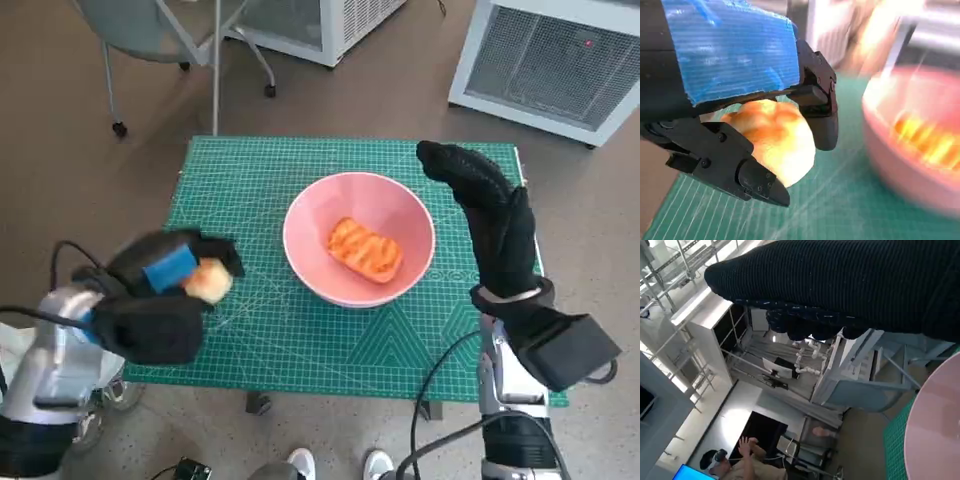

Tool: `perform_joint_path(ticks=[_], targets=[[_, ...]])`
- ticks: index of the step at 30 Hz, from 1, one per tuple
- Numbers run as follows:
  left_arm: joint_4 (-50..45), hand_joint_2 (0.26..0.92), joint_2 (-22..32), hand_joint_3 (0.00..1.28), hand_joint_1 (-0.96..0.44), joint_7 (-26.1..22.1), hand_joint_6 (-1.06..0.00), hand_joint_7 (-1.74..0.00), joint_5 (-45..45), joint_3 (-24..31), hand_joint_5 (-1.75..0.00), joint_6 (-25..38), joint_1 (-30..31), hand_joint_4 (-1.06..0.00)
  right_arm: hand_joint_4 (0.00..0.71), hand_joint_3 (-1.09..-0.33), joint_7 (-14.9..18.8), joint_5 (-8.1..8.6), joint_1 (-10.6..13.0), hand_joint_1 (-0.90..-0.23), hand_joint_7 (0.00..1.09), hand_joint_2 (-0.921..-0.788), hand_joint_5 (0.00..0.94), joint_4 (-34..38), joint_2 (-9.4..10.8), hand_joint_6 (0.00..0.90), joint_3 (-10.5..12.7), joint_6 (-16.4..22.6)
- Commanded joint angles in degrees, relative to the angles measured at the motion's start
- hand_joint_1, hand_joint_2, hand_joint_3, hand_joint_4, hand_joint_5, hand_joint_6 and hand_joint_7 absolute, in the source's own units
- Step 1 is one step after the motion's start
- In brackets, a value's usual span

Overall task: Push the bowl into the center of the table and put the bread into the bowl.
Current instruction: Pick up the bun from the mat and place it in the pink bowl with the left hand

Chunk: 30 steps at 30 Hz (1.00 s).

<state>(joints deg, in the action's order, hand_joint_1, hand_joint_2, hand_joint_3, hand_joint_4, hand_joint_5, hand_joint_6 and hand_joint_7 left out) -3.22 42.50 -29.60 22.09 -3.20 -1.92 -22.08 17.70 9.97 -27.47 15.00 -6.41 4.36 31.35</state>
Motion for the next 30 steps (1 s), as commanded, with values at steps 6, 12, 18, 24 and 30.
perform_joint_path(ticks=[6,12,18,24,30], targets=[[-5.7,0.911,-2.99,0.2,0.0,3.28,-0.49,-1.22,0.76,0.58,-1.38,1.51,-7.31,-0.59,0.181,-0.735,0.18,0.44,0.45,-0.696,0.54,-0.921,0.001,1.88,0.04,-0.001,0.2,0.31],[-4.93,0.895,-7.01,0.23,0.0,5.03,-0.51,-1.17,2.32,-2.64,-1.42,0.97,-12.73,-0.58,0.18,-0.735,0.11,0.46,0.46,-0.695,0.54,-0.921,0.0,1.79,-0.04,-0.001,0.33,0.39],[2.05,0.889,-12.83,0.22,0.0,7.71,-0.54,-1.13,4.67,-7.97,-1.42,-2.67,-20.73,-0.59,0.178,-0.735,-0.22,0.17,0.46,-0.694,0.54,-0.921,0.0,1.67,-0.01,-0.001,0.44,0.72],[12.34,0.903,-19.17,0.11,0.0,11.64,-0.63,-1.04,6.81,-13.31,-1.28,-8.21,-26.71,-0.7,0.174,-0.735,-0.66,-0.1,0.79,-0.696,0.54,-0.921,0.0,0.96,0.1,-0.001,0.42,0.85],[22.81,0.91,-23.06,0.06,0.0,13.41,-0.65,-1.04,8.86,-17.66,-1.2,-12.78,-30.38,-0.75,0.17,-0.735,-1.14,-0.17,1.31,-0.7,0.54,-0.921,0.0,0.16,0.26,-0.001,0.4,0.81]])
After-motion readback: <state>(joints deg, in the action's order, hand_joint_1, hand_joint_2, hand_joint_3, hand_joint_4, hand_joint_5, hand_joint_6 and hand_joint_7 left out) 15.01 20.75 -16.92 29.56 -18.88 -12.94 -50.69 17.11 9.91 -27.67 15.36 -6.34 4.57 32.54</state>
